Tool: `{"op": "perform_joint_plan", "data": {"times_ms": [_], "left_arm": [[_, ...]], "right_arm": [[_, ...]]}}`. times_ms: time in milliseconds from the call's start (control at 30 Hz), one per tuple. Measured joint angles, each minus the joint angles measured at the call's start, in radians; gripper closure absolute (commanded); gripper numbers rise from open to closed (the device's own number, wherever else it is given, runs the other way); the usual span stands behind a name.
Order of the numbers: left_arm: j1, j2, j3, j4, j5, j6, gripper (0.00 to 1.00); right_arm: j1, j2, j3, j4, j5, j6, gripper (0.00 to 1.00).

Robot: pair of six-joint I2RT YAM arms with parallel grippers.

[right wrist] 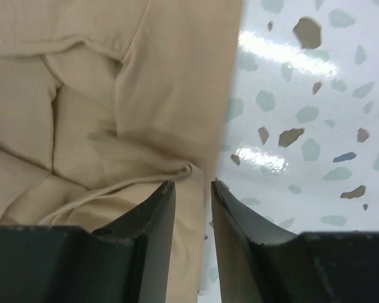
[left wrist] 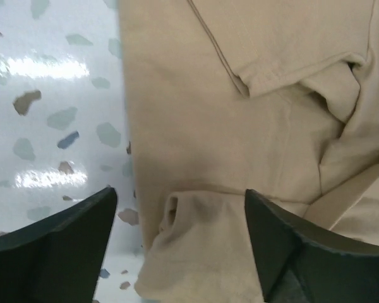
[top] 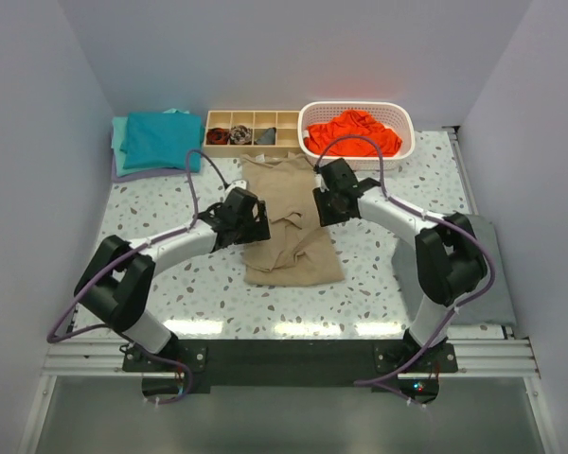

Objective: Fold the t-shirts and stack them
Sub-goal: Fold the tshirt

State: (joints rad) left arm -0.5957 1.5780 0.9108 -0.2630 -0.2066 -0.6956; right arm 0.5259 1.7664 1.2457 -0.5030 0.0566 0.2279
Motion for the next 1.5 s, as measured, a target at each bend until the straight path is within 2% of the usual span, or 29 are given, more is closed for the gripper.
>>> {"op": "perform_joint_plan", "data": {"times_ms": [33, 200, 333, 467, 633, 800, 1133, 1500], "left_arm": [[0.011, 0.0, 0.0, 0.01, -0.003, 0.007, 0.0], [0.053, 0.025, 0.077, 0.009, -0.005, 0.041, 0.0], [0.057, 0.014, 0.108, 0.017, 0.035, 0.071, 0.0], [0.053, -0.044, 0.029, -0.002, 0.114, 0.084, 0.03], [0.039, -0.192, -0.11, -0.091, 0.204, 0.088, 0.07], [0.008, -0.282, -0.134, -0.128, 0.268, 0.088, 0.09], [-0.042, -0.271, -0.176, -0.119, 0.336, 0.082, 0.09], [-0.047, -0.315, -0.178, -0.119, 0.297, 0.078, 0.09]], "right_arm": [[-0.008, 0.007, 0.017, 0.002, 0.005, -0.002, 0.65], [-0.042, 0.026, 0.125, -0.002, -0.005, -0.008, 0.62], [-0.049, 0.003, 0.127, -0.008, -0.097, 0.0, 0.63], [-0.035, -0.052, 0.037, -0.013, -0.193, 0.021, 0.63], [-0.015, -0.132, -0.061, -0.043, -0.271, 0.047, 0.64], [0.011, -0.177, -0.077, -0.046, -0.322, 0.074, 0.64], [0.184, -0.112, -0.098, -0.01, -0.365, 0.14, 0.64], [0.208, -0.01, -0.104, 0.063, -0.393, 0.197, 0.65]]}}
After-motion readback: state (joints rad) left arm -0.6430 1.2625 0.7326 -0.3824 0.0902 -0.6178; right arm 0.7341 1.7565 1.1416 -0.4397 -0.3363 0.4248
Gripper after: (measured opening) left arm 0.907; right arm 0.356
